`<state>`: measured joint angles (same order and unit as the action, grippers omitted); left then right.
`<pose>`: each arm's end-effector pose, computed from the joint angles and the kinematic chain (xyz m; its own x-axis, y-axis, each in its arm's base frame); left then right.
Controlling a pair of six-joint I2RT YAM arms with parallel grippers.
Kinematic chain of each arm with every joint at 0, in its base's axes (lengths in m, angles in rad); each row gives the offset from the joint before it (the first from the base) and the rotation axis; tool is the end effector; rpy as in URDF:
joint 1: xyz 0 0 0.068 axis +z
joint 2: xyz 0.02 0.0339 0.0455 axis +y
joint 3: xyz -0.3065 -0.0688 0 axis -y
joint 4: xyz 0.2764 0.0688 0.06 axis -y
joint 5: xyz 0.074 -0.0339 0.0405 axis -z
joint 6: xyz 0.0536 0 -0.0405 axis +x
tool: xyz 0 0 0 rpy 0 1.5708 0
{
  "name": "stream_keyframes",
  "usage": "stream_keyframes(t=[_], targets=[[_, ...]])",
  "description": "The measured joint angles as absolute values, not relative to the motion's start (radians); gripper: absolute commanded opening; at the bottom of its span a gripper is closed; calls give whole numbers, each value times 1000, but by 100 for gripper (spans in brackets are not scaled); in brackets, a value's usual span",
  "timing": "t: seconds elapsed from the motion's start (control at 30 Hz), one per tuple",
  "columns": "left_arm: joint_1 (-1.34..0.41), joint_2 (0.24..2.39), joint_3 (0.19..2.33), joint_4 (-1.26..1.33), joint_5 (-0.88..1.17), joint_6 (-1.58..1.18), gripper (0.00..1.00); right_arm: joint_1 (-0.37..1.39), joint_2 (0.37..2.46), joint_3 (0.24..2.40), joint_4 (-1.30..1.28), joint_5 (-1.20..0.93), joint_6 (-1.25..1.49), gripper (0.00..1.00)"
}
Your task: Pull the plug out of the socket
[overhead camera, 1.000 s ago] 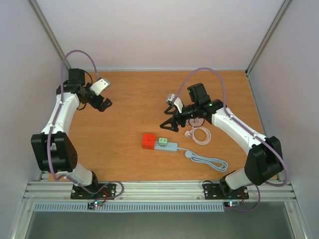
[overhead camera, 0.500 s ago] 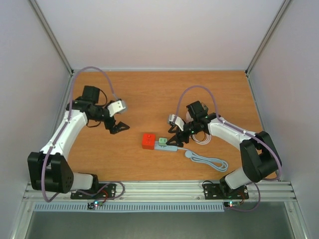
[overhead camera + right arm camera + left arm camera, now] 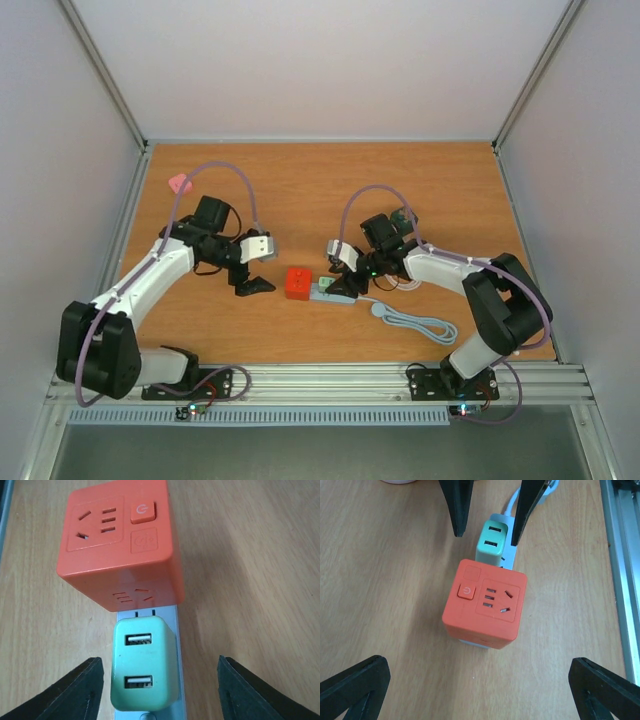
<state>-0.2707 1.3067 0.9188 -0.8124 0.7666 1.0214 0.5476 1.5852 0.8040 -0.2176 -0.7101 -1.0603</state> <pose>0.2399 -0.1052 0.2554 -0.0983 0.6648 -0.7405 0.9930 0.1148 -0.0289 0.2593 0.1990 0.1716 0.2566 -0.6185 -0.7427 -0.9665 -0.1554 -0.2045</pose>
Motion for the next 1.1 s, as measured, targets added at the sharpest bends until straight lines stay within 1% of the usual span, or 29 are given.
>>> stream_keyframes(t=[0.43,0.7,0.9,1.1], targets=[[-353,1391,879,-642,717,1024,100,609,1609,778,-127,-646,-1055,35],[-395,1424,852,-599,694,1038,100,630,1615,778,-104,-623,-1052,22],[-395,1423,814,-572,675,1056,99,667,1624,779,-70,-600,-1048,19],[-395,1420,778,-555,664,1056,93,699,1640,785,-38,-591,-1047,15]])
